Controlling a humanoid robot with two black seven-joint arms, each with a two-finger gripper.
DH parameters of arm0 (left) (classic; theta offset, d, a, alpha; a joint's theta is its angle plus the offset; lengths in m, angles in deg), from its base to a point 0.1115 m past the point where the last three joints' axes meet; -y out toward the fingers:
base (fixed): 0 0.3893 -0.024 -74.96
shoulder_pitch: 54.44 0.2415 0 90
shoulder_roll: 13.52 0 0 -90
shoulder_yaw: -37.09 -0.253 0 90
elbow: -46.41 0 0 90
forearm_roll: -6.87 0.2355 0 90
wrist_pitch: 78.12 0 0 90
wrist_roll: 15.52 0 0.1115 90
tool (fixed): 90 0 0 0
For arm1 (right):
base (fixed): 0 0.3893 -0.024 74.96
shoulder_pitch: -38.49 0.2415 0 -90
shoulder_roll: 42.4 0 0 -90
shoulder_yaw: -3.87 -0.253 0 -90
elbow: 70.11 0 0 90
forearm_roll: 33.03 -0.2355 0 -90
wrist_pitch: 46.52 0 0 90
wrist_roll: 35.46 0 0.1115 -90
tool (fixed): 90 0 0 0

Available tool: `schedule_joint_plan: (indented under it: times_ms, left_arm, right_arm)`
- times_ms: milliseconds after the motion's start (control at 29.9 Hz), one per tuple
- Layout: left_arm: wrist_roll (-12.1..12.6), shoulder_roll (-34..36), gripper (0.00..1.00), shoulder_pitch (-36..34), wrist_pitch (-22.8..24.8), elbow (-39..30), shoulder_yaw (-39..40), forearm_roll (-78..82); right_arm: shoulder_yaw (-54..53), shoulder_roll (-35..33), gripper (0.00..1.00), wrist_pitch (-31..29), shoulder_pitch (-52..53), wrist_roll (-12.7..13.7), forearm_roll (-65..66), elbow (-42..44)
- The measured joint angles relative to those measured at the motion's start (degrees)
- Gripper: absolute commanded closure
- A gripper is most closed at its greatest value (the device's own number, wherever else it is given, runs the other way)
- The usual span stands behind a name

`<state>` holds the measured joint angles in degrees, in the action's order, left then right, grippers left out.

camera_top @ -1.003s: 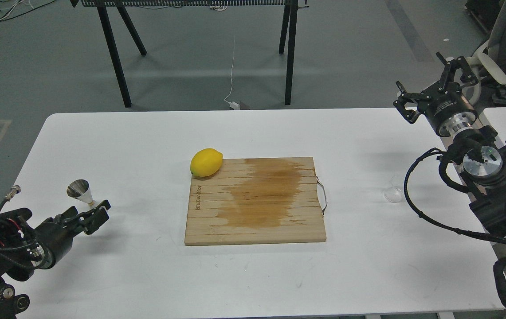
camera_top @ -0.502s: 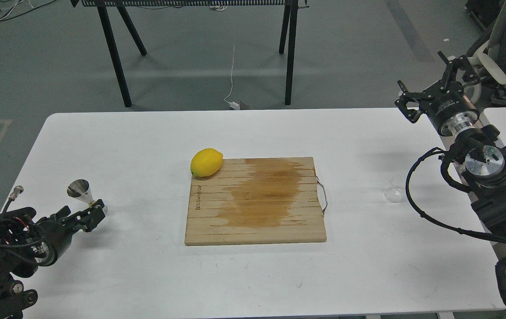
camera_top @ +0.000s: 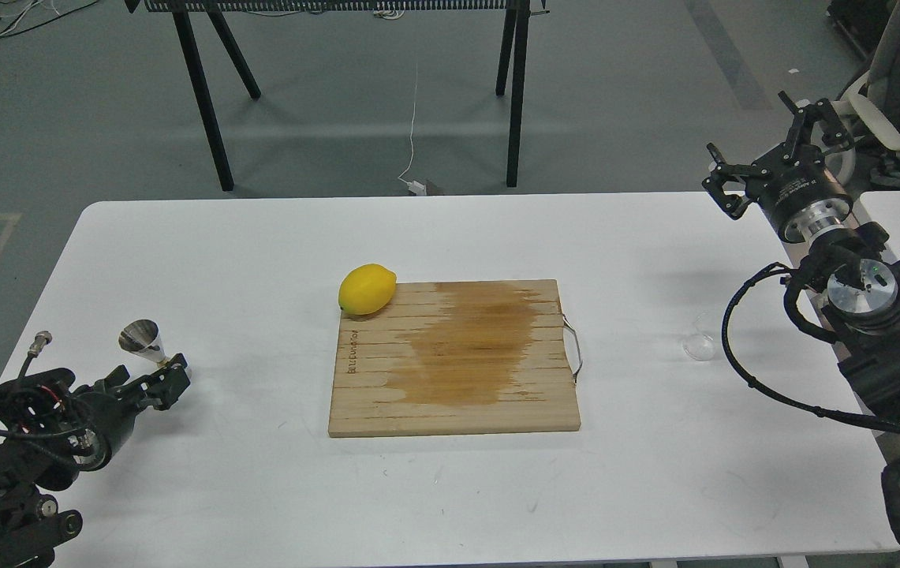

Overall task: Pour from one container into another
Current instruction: 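Reach the left gripper to the metal jigger and grasp it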

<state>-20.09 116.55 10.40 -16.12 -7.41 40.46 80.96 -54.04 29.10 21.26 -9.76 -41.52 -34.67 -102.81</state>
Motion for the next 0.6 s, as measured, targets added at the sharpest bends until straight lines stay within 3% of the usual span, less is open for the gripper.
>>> schedule_joint_plan:
  times_ms: [201, 301, 401, 435, 602]
  left_arm:
    - [0.05, -0.85, 0.44, -1.05, 0.0, 1.34, 0.05, 0.06]
    - [0.32, -0.94, 0.52, -1.25, 0.0, 1.58, -0.01, 0.09]
    - [0.61, -0.95, 0.83, -1.25, 0.0, 1.62, -0.09, 0.09]
    - [0.66, -0.95, 0.89, -1.24, 0.0, 1.62, -0.11, 0.09]
    - [0.71, -0.79, 0.96, -1.05, 0.0, 1.62, -0.12, 0.15]
  right_arm:
    - [0.0, -0.06, 0.01, -0.01, 0.07, 0.0, 0.02, 0.04]
    - [0.0, -0.06, 0.01, -0.01, 0.07, 0.0, 0.02, 0.05]
    - [0.0, -0.06, 0.01, -0.01, 0.07, 0.0, 0.01, 0.05]
    - [0.0, -0.06, 0.01, -0.01, 0.07, 0.0, -0.01, 0.04]
    - [0.0, -0.05, 0.01, -0.01, 0.08, 0.0, -0.03, 0.01]
